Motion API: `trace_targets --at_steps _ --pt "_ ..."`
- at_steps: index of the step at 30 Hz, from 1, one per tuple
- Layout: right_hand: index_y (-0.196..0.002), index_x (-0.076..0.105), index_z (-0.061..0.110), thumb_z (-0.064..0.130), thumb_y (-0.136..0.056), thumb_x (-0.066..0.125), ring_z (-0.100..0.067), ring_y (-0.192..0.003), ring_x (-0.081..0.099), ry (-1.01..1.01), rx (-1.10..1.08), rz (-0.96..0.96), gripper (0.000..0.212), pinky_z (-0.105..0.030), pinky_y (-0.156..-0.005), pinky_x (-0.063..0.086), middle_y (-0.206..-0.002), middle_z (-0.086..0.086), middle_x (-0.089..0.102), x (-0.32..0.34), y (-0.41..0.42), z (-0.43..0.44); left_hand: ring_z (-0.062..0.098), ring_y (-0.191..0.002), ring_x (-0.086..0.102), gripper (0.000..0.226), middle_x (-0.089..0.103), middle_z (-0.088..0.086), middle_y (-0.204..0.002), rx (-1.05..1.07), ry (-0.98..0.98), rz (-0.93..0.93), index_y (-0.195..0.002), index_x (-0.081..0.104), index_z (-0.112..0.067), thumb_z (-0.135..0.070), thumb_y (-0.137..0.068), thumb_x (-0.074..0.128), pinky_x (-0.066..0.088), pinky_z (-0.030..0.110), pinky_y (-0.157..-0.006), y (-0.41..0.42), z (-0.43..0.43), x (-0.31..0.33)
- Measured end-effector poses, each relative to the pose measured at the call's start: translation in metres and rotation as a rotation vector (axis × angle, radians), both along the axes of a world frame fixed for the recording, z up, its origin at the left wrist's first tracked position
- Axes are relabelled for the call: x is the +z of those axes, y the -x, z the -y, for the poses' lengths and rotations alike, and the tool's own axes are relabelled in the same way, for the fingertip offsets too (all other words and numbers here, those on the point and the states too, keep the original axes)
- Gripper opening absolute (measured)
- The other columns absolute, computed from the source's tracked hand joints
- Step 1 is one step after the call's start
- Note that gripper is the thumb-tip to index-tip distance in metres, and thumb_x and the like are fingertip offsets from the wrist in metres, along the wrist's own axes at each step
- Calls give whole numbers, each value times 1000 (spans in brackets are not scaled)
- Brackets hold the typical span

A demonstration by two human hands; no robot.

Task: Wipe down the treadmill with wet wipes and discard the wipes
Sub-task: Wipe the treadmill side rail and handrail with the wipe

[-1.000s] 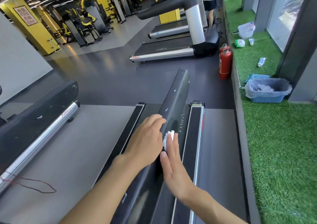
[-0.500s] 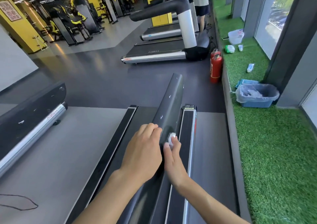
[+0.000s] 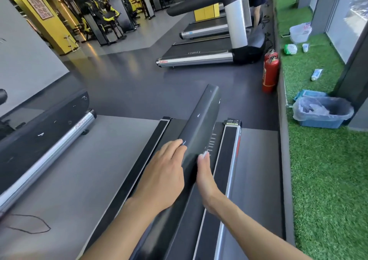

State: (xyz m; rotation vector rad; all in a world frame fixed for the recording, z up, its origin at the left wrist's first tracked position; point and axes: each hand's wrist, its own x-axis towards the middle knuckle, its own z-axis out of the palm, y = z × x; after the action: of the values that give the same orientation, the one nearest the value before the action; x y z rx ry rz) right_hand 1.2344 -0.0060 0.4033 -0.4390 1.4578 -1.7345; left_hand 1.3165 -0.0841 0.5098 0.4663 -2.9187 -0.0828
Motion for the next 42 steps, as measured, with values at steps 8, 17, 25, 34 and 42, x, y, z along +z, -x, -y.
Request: trace_targets --at_steps 8,17,25,34,42 --pt "-149 -25 32 40 -104 15 7 -139 -35 105 28 -455 61 -20 -118 -14 -151 27 -38 17 -64 -29 7 -147 21 63 26 -8 -160 27 -80 29 -149 39 -14 1 -89 51 17 16 -115 -1 -1 2" --pt "-154 -16 21 52 -103 9 -7 -147 -29 19 -62 -714 65 -31 -123 -11 -156 22 -35 4 -38 -10 0 -143 26 57 33 -13 -156 78 -172 -38 -146 46 -16 5 -93 35 15 8 -114 -4 2 0" --pt "-153 -9 33 57 -100 4 -8 -149 -25 -102 -96 -784 60 -41 -125 -2 -165 6 -18 6 5 11 1 -143 29 55 37 -10 -155 81 -165 -41 -145 47 -16 3 -95 35 14 8 -112 -3 3 -2" --pt "-154 -17 19 58 -101 5 -13 -149 -27 -32 20 -885 70 -28 -121 -12 -162 6 -29 1 -24 -17 -3 -142 27 58 34 -16 -155 79 -165 -42 -146 46 -20 2 -94 34 16 8 -113 -2 3 -2" --pt "-155 -14 21 30 -108 22 3 -144 -28 -73 -71 -531 60 -22 -120 -10 -160 13 -26 8 27 16 11 -131 44 50 52 -5 -142 48 -74 -29 -130 59 -10 7 -86 44 33 16 -109 1 5 -2"
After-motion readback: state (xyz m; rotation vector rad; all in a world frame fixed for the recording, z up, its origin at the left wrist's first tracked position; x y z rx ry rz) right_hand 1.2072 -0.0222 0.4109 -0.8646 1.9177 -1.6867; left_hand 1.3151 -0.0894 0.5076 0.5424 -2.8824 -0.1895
